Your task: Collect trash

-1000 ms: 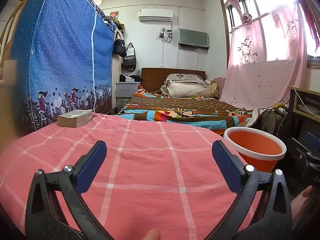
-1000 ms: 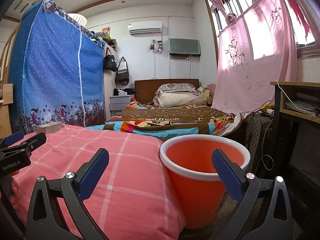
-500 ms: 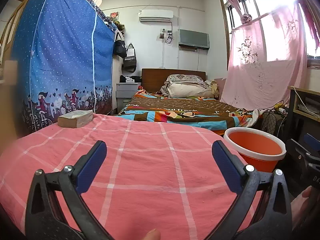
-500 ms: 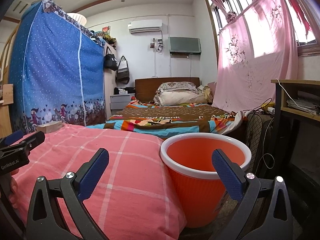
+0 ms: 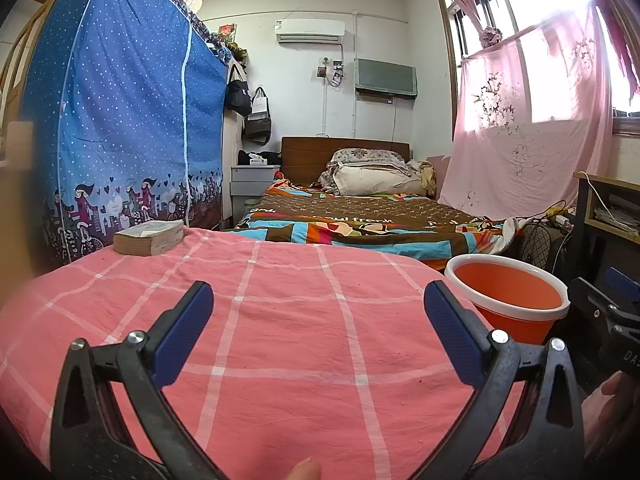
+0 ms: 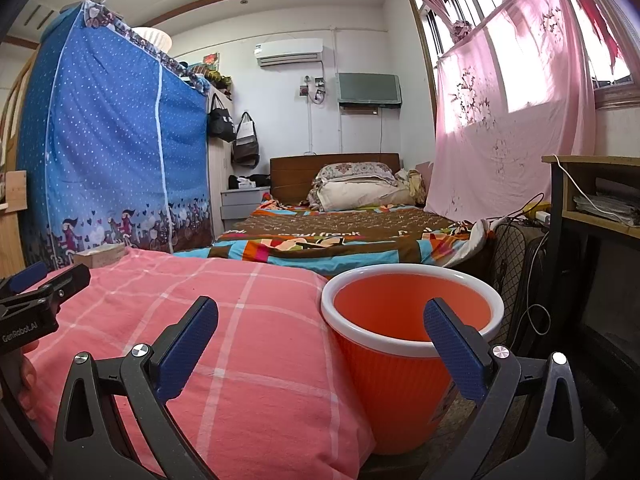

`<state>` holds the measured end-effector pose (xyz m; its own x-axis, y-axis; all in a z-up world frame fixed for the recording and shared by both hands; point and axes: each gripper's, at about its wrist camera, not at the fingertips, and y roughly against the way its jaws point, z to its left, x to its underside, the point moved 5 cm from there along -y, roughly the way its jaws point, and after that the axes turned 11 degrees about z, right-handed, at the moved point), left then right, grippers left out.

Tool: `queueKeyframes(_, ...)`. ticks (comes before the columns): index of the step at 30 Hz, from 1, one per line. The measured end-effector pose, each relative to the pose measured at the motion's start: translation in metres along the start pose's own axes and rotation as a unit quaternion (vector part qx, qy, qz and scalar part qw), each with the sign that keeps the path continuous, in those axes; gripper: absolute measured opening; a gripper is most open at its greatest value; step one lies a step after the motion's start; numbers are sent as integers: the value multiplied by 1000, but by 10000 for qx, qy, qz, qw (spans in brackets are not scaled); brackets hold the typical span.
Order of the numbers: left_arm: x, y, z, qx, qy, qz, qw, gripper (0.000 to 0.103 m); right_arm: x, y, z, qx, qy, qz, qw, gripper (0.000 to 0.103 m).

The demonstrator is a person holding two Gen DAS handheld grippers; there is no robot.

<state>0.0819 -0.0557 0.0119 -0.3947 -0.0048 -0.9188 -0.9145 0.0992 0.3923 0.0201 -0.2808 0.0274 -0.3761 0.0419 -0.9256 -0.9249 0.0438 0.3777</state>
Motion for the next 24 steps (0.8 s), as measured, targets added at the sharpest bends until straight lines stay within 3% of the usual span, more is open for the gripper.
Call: queueKeyframes(24, 4, 1, -8, -207, -121, -3, 9997, 101, 4, -2, 5, -22, 11, 38, 10000, 103)
